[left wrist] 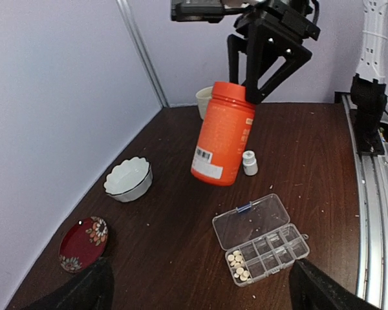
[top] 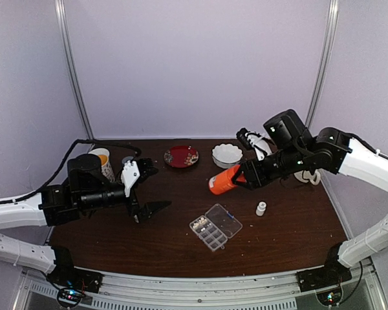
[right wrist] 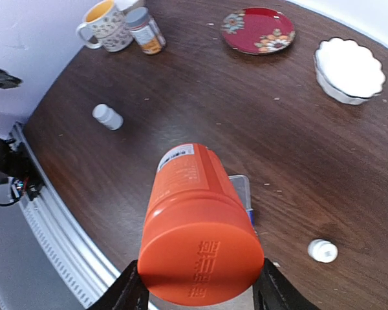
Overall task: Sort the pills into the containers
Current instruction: Place the pill bottle at the center of the board.
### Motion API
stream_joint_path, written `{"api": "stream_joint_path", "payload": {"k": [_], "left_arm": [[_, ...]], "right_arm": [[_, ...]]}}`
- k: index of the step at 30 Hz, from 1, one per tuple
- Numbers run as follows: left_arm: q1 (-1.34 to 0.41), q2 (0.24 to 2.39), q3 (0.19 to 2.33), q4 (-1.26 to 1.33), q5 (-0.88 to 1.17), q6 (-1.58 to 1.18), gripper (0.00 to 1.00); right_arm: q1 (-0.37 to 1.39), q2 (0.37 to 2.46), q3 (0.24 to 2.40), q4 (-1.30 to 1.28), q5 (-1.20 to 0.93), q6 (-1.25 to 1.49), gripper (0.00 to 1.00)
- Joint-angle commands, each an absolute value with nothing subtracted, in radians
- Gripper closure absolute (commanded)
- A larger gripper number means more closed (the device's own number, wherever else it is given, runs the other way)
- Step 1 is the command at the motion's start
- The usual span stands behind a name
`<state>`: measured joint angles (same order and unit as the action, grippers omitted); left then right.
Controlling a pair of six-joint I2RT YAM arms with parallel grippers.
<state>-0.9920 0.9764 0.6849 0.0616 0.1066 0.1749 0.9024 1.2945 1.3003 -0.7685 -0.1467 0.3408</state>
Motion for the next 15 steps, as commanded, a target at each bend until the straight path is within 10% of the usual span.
{"api": "stream_joint_path", "payload": {"k": [1,15], "left_arm": [[-0.978,0.947,0.682,0.085,-0.175,-0.033,0.03],[-0.790,0.982,0.798,-0.247,-0.358,-0.272,0.02]], "right_arm": [[0.807,1.333,1.340,-0.919,0.038,0.246,0.83],[0.581,1.642,1.415,-0.983,0.060,0.105,0.76]]}}
